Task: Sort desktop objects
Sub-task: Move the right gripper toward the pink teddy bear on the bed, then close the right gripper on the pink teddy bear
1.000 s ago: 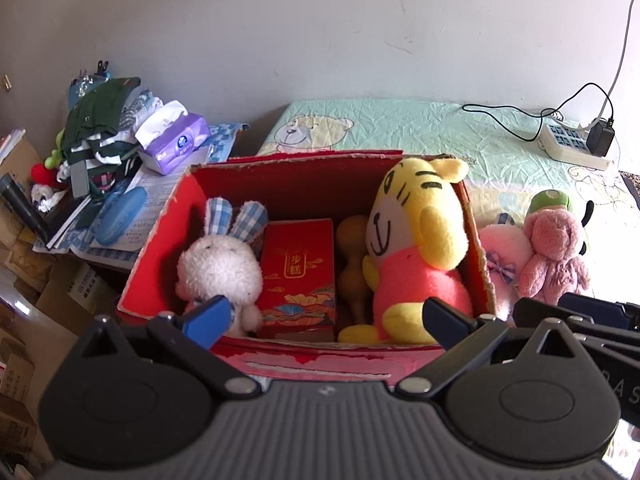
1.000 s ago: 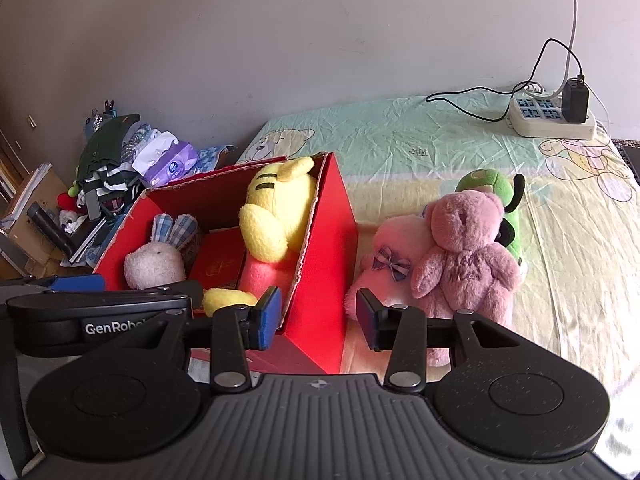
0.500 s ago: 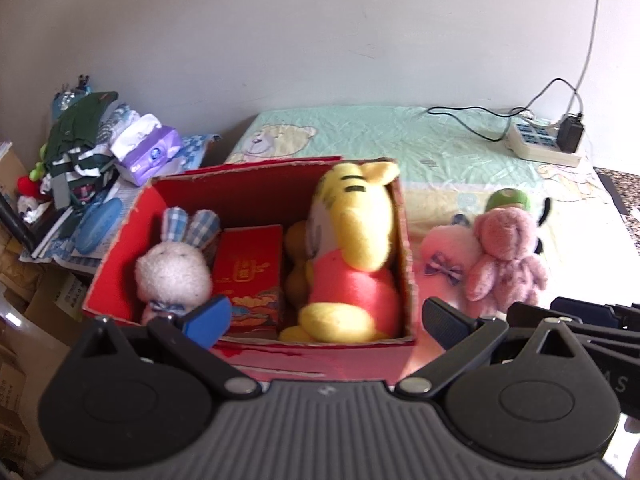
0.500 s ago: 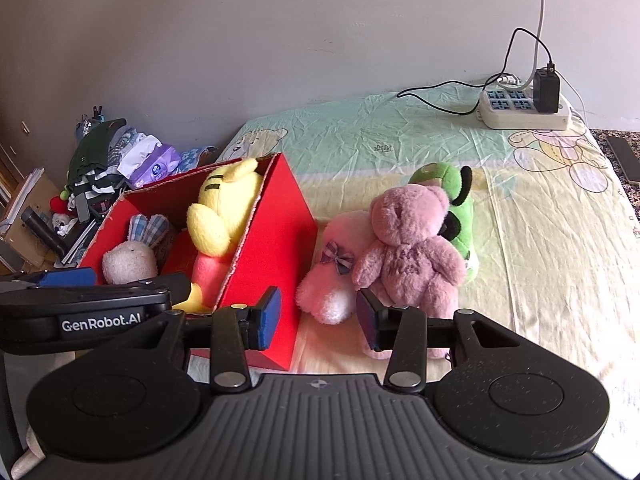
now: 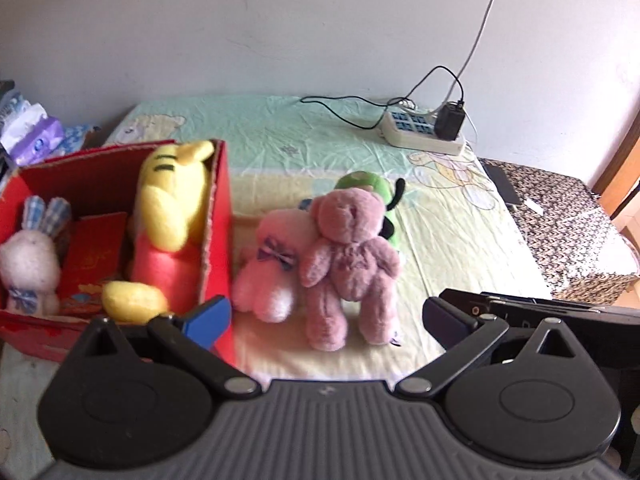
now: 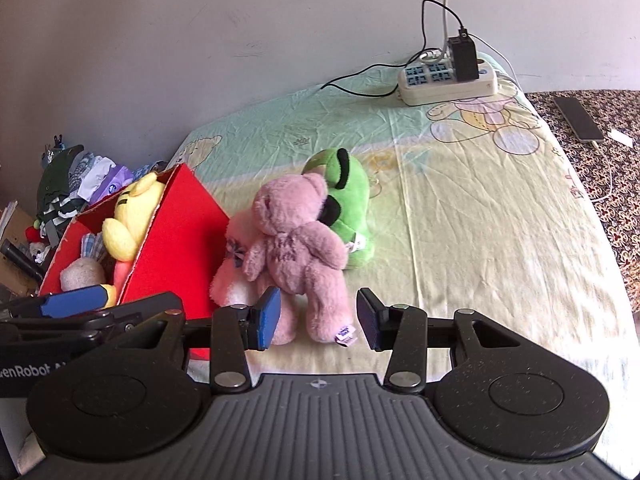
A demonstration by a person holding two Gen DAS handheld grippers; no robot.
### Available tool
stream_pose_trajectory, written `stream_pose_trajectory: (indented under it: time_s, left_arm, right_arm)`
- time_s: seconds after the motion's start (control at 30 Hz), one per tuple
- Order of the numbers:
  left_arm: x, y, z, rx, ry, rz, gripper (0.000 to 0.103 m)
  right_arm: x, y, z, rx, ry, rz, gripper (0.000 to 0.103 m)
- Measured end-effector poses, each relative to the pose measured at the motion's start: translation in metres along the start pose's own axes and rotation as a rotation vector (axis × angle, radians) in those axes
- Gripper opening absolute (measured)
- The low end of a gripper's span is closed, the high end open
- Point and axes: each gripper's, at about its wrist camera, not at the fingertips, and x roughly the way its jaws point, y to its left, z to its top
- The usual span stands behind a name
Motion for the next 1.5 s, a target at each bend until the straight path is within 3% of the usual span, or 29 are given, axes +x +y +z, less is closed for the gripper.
stream_pose_trajectory:
  time_s: [0.17,0.27,0.33,0.47,0.73,1.07,1.33,1.5]
  left_arm:
    - [0.022,-0.002,-0.009,-0.107,0.048,-0.143,0.102]
    - [0.032,-0.004,-0.014,-0.163,0.055,-0.185,0.102]
    - [0.039,-0.01,-0.014,-0.149,0.055,-0.161,0.102]
    - [0.054,-0.022,-0.011,-0.044,0.004,-0.02,0.102]
    - [0.093,-0.012,0.001,0.036,-0.015,-0.003,0.102]
    - [0.121,0.0,0.002,0.106,0.033,-0.137,0.102]
    - [0.138,0.004,0.003,0.134,0.06,-0.182,0.102]
    - [0.143,0.005,0.003,0.152,0.046,-0.194,0.102]
  right_arm:
    - [0.004,-0.032,0.001,0.076,0.01,0.008,0.046]
    - [0.01,-0.048,0.002,0.126,0.017,0.03,0.046]
    - [0.015,-0.057,0.003,0.156,0.019,0.052,0.046]
    - [0.024,-0.066,0.007,0.179,0.019,0.115,0.046]
    - [0.051,-0.067,0.017,0.155,0.039,0.227,0.047]
    - [0.1,-0.076,0.021,0.274,0.125,0.387,0.047]
    - [0.128,-0.08,0.016,0.371,0.201,0.482,0.053]
    - [0.135,-0.079,0.016,0.412,0.222,0.537,0.051]
